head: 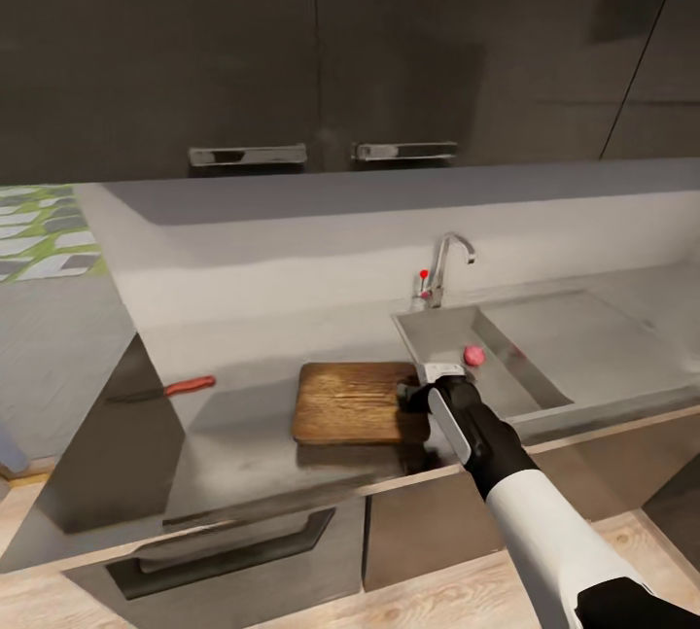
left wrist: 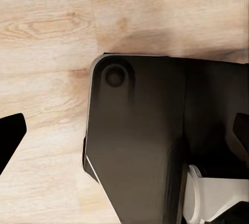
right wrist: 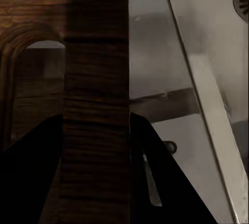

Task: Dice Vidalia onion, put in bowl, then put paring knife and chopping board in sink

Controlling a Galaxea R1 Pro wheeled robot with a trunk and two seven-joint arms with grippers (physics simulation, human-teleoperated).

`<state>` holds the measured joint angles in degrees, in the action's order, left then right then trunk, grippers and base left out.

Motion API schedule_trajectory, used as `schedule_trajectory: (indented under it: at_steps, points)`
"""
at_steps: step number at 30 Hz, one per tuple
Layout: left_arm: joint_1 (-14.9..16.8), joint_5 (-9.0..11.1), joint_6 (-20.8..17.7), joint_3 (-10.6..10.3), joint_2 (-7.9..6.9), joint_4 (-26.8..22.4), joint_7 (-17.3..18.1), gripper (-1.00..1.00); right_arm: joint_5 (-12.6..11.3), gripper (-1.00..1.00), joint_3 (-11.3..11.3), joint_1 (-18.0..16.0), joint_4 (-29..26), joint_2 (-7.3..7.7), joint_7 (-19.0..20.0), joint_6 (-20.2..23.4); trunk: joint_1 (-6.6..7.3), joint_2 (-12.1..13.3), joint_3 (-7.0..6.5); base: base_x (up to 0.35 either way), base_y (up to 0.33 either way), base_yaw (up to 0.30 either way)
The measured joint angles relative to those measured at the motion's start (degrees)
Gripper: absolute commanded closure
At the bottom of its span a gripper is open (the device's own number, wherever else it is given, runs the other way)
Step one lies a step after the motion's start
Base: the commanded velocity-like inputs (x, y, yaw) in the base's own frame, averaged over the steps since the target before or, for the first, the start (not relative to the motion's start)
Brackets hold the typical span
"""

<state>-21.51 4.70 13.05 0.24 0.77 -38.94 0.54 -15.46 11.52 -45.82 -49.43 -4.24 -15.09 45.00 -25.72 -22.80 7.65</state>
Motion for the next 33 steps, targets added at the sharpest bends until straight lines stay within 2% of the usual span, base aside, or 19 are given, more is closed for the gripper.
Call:
schedule_trajectory:
  at_steps: [5, 7, 10, 14, 18, 25, 33]
  points:
    - [-0.02, 0.00, 0.00, 0.00, 0.00, 0.00, 0.00, -1.00, 0.07, 1.00, 0.50, 0.01, 0.01, -0.06, 0.29, 0.10, -0.01, 0.01, 0.00, 0.177, -0.164, 0.000]
    - [-0.01, 0.00, -0.01, 0.00, 0.00, 0.00, 0.00, -1.00, -0.36, 1.00, 1.93, 0.01, 0.00, -0.07, 0.35, 0.01, -0.01, 0.00, -0.01, 0.076, -0.064, 0.000]
    - [0.00, 0.00, -0.01, 0.00, 0.00, 0.00, 0.00, -1.00, -0.66, 1.00, 6.32, 0.03, 0.03, -0.08, 0.76, 0.01, -0.02, 0.00, 0.01, 0.027, -0.023, 0.000]
    - [-0.01, 0.00, -0.01, 0.00, 0.00, 0.02, -0.01, -1.00, -0.58, 1.00, 8.80, 0.02, 0.06, -0.13, 2.21, 0.00, -0.02, 0.00, 0.00, 0.007, -0.006, 0.000]
    - [-0.01, 0.00, -0.01, 0.00, 0.00, 0.01, -0.01, -1.00, -0.41, 1.00, 9.43, 0.01, 0.00, -0.09, 4.04, 0.02, -0.02, 0.00, -0.01, 0.000, 0.000, 0.000]
    - [-0.03, 0.00, -0.01, 0.00, 0.00, 0.00, 0.01, -1.00, -0.19, 1.00, 9.43, 0.00, -0.01, -0.14, 4.55, 0.03, -0.02, 0.00, -0.01, 0.000, 0.000, 0.008]
    - [-0.04, 0.00, -0.01, 0.00, 0.00, 0.08, -0.01, -1.00, -0.13, 1.00, 9.42, 0.00, 0.00, -0.17, 4.58, 0.03, -0.02, 0.00, 0.00, 0.000, 0.000, 0.164]
